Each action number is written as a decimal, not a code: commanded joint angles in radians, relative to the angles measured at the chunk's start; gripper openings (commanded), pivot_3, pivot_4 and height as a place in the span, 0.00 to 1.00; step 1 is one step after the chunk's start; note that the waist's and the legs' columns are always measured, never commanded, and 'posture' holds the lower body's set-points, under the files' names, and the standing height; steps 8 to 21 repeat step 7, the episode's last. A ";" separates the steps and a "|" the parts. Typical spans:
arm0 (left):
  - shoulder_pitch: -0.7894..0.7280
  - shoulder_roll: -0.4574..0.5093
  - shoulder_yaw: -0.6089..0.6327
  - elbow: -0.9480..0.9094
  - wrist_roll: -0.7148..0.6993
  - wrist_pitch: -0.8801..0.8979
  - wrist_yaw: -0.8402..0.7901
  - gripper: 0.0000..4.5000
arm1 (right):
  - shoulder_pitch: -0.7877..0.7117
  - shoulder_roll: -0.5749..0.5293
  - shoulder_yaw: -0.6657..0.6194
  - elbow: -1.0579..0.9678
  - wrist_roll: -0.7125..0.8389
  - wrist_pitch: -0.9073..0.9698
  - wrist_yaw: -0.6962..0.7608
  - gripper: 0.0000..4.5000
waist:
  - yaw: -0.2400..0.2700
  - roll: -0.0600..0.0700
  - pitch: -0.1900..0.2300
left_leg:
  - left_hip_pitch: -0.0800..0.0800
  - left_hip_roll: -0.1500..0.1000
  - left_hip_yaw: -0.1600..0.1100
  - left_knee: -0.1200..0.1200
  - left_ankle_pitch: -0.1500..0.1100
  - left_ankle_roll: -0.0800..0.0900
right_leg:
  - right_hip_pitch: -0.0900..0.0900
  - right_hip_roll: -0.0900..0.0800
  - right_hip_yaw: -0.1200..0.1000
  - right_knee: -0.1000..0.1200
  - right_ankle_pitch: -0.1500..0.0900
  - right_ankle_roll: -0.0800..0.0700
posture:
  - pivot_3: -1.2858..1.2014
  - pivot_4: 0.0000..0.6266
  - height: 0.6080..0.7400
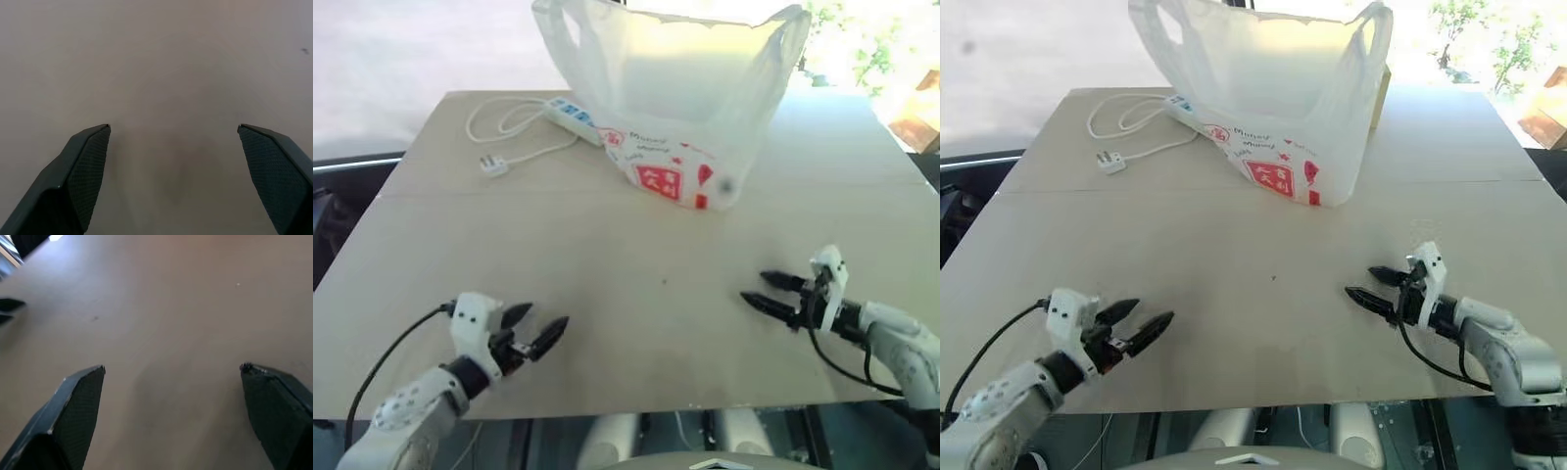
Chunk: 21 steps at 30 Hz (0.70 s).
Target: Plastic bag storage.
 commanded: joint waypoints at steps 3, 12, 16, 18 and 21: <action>0.100 -0.087 -0.045 0.008 0.132 -0.227 0.005 0.97 | 0.051 -0.018 -0.037 0.117 -0.099 -0.219 0.086 1.00 | 0.006 0.000 -0.001 | -0.001 0.000 0.001 0.000 -0.001 0.002 | 0.000 0.000 0.000 -0.002 0.000 0.000 | 0.52 0.24 1.00; 0.148 -0.113 -0.050 -0.006 0.140 -0.320 -0.038 0.97 | 0.049 -0.002 -0.050 0.191 -0.136 -0.333 0.099 1.00 | 0.008 -0.001 -0.001 | -0.001 0.001 0.000 0.000 -0.001 0.002 | 0.000 0.000 -0.001 -0.002 0.000 0.000 | 0.52 0.24 1.00; 0.148 -0.113 -0.050 -0.006 0.140 -0.320 -0.038 0.97 | 0.049 -0.002 -0.050 0.191 -0.136 -0.333 0.099 1.00 | 0.008 -0.001 -0.001 | -0.001 0.001 0.000 0.000 -0.001 0.002 | 0.000 0.000 -0.001 -0.002 0.000 0.000 | 0.52 0.24 1.00; 0.148 -0.113 -0.050 -0.006 0.140 -0.320 -0.038 0.97 | 0.049 -0.002 -0.050 0.191 -0.136 -0.333 0.099 1.00 | 0.008 -0.001 -0.001 | -0.001 0.001 0.000 0.000 -0.001 0.002 | 0.000 0.000 -0.001 -0.002 0.000 0.000 | 0.52 0.24 1.00; 0.148 -0.113 -0.050 -0.006 0.140 -0.320 -0.038 0.97 | 0.049 -0.002 -0.050 0.191 -0.136 -0.333 0.099 1.00 | 0.008 -0.001 -0.001 | -0.001 0.001 0.000 0.000 -0.001 0.002 | 0.000 0.000 -0.001 -0.002 0.000 0.000 | 0.52 0.24 1.00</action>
